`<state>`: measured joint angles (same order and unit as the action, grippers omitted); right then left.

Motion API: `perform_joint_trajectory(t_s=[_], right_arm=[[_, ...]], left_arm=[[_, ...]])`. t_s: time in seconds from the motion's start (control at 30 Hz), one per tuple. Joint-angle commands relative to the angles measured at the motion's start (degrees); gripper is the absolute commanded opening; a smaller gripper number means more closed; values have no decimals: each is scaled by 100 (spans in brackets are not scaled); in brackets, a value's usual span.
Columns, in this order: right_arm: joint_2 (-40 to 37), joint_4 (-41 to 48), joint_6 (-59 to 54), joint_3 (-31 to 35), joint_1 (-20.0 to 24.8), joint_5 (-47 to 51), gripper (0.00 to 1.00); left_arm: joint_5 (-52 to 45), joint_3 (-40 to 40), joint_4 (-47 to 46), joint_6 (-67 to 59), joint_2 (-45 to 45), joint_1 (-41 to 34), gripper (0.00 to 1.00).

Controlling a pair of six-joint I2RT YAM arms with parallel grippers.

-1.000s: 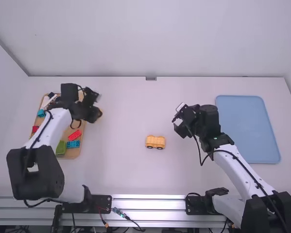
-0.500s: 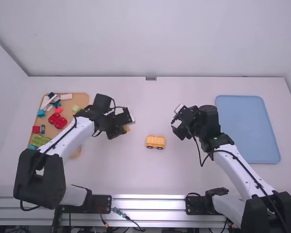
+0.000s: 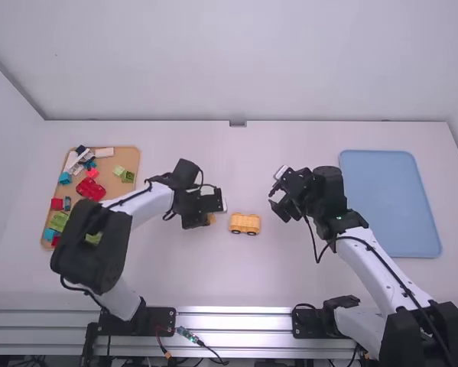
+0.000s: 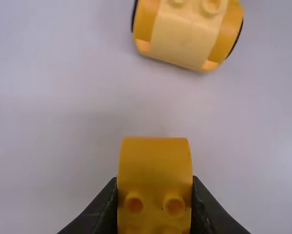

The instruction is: Assemble lego blocks to make yellow taxi

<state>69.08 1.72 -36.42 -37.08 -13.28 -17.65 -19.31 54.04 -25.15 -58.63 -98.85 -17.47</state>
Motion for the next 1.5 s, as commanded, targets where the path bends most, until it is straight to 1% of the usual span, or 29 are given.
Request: perform_joint_trajectory(t_s=[0.0, 0.23, 0.37, 0.4, 0.43, 0.5, 0.57, 0.67, 0.7, 0.73, 0.77, 0.8, 0.83, 0.9, 0.93, 1.17, 1.3, 1.37, 1.47], right_arm=[[-68, 17, 15, 37, 11, -55, 99], [-68, 26, 20, 37, 11, -52, 99], [-68, 26, 20, 37, 13, -57, 99], [-68, 26, 17, 37, 13, -57, 99], [-68, 26, 17, 37, 11, -57, 99], [-68, 22, 9, 37, 13, -55, 99], [-68, 22, 0, 37, 11, -52, 99], [-68, 24, 0, 37, 13, -57, 99], [-68, 24, 2, 37, 11, -57, 99], [-68, 24, 2, 37, 11, -57, 99], [-68, 24, 4, 37, 13, -57, 99], [-68, 24, 2, 37, 11, -57, 99], [-68, 26, 2, 37, 11, -59, 99], [-68, 31, 9, 37, 11, -59, 99], [-68, 37, 22, 37, 11, -59, 99], [-68, 286, -4, 42, 11, -138, 99], [-68, 389, -501, 87, 11, -772, 99], [-27, 293, -824, 225, 17, -1060, 99], [176, -52, -881, 470, 15, -1250, 99]], left_arm=[[-275, -94, 60, -426, -130, -7, 2], [-258, -197, 414, -382, -430, -39, 2], [-271, -334, 598, -378, -443, -39, 2], [-269, -363, 635, -380, -443, -39, 6], [-267, -372, 644, -380, -443, -39, 7], [-267, -387, 607, -378, -443, -37, 17], [-273, -387, 576, -378, -443, -37, 19], [-271, -382, 585, -380, -443, -39, 28], [-269, -380, 589, -378, -443, -39, 33], [-271, -380, 589, -378, -443, -39, 34], [-271, -382, 583, -378, -443, -37, 45], [-271, -382, 580, -376, -443, -37, 68], [-273, -382, 576, -378, -443, -37, 69], [-269, -382, 583, -376, -443, -39, 92], [-271, -382, 607, -378, -443, -39, 99], [-4, -382, 668, -378, -443, 15, 99], [-68, -376, 672, -415, -443, -13, 99], [-122, -376, 755, -428, -443, -11, 99], [-293, -387, 860, -573, -443, 2, 99]])
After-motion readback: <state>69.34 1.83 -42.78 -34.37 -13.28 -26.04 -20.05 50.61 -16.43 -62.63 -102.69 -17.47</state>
